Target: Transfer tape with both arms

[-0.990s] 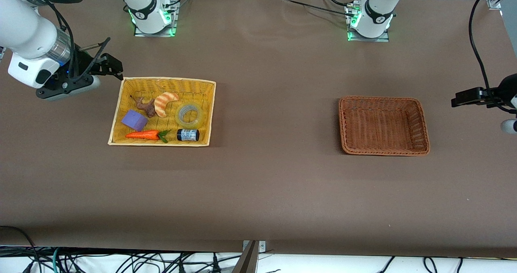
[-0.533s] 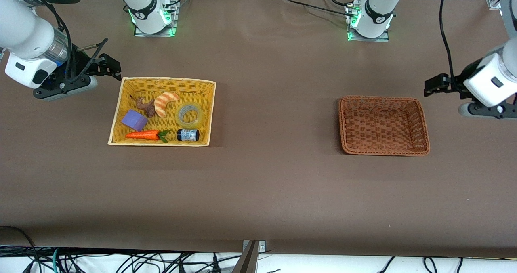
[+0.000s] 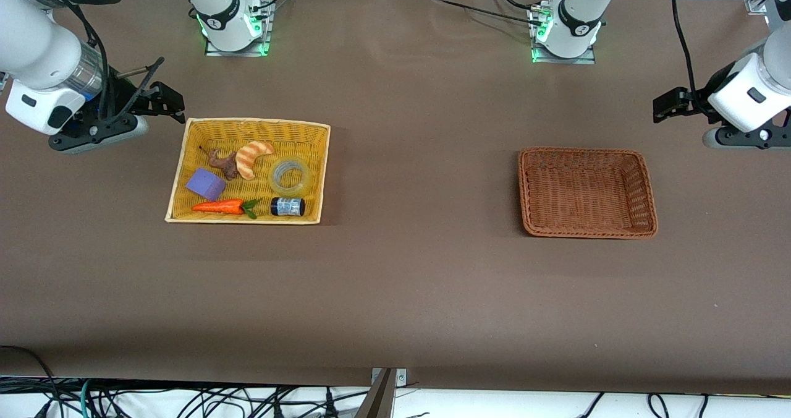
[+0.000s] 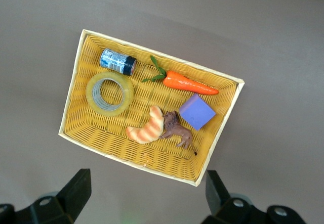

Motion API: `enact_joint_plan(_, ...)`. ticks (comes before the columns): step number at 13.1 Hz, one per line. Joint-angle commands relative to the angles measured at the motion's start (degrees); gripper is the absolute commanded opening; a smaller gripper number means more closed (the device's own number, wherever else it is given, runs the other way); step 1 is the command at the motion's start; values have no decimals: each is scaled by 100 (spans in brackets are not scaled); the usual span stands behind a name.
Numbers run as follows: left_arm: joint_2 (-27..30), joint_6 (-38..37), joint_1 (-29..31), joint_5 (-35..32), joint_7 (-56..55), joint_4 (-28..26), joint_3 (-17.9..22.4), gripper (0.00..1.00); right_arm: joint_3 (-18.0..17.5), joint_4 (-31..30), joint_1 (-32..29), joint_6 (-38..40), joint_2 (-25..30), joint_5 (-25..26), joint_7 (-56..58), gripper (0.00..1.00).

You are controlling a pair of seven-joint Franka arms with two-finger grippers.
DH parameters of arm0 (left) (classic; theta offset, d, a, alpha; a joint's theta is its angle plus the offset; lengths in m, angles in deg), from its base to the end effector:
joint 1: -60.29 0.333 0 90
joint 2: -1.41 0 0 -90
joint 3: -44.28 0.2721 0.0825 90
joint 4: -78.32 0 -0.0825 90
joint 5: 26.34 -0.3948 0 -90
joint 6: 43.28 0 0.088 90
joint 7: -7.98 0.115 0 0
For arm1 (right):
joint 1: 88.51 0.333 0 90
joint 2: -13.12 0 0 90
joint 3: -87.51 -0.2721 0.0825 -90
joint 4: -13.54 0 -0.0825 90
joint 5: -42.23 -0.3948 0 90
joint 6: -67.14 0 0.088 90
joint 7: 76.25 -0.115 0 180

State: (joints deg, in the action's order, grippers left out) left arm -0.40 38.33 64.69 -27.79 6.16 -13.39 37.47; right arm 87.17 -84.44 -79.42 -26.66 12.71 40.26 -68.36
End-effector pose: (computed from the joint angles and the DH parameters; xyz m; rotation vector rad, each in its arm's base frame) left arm 0.5522 -0.0193 0.5299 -3.0958 0.0148 0.3211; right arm 0.5573 0.0964 0.5069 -3.0714 -0.4621 0.1252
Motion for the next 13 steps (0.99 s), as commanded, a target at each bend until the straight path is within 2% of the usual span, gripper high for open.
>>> enact_joint_plan(1,443,363,-159,303,86,-627,338,100,25,34,-21,115,59,-84,117,100)
enact_joint_plan(3,541,426,-229,294,86,-769,339,100,25,25,-21,115,59,-84,117,100)
enact_joint_plan(13,366,364,-176,321,59,-568,321,100,52,7,-21,115,59,-84,117,100)
